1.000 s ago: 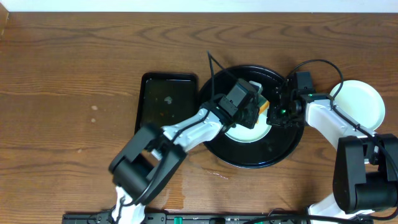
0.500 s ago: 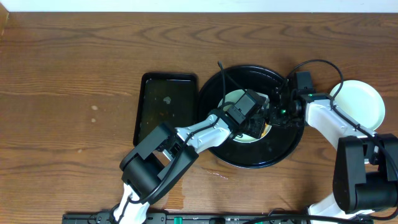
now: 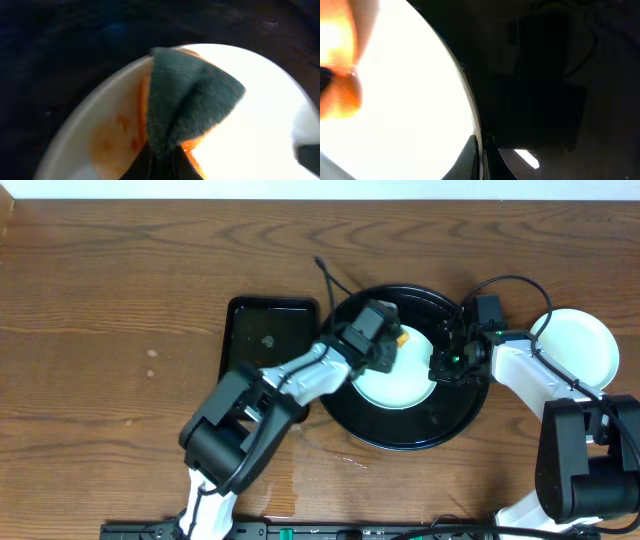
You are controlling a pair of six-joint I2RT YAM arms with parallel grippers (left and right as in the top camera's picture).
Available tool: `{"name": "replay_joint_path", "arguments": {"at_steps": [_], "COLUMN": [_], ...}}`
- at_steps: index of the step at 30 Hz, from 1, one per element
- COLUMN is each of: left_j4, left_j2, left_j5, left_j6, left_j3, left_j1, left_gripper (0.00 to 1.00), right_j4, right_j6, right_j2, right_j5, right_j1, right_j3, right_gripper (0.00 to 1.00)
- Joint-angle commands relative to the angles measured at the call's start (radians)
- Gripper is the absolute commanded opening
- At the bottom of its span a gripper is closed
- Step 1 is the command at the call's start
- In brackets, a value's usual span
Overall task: Clean dirty plates on tray and stack at the side
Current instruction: 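Scrub the light-green plate with the sponge in the left gripper, then return the sponge to the black water tray with the left gripper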
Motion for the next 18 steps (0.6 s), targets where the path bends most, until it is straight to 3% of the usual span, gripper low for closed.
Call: {"name": "replay_joint_path", "arguments": {"at_steps": [1,8,18], "left_j4": [-0.107,-0.295,-0.279], "left_j2": [0.020,-0.062,-0.229], "left_j5": [-0.054,-0.039,-0.039], "left_j6": [0.021,0.022,0.022], "left_j3": [-0.019,-0.019,-0.019], "left_j1": [0.029,0.031,0.095], "left_gripper": [0.07,0.07,0.07], "right_j4": [-0.021,-0.021,-0.021], "right_j6": [-0.003,-0.002,-0.002], "right_j2": [0.003,0.003,0.003], "right_j5": [0.026,0.026,0.026], "right_j1": [0.003,0.003,0.003], "right_j3": [-0.021,-0.021,-0.021], "right_gripper": [0.01,0.01,0.01]}}
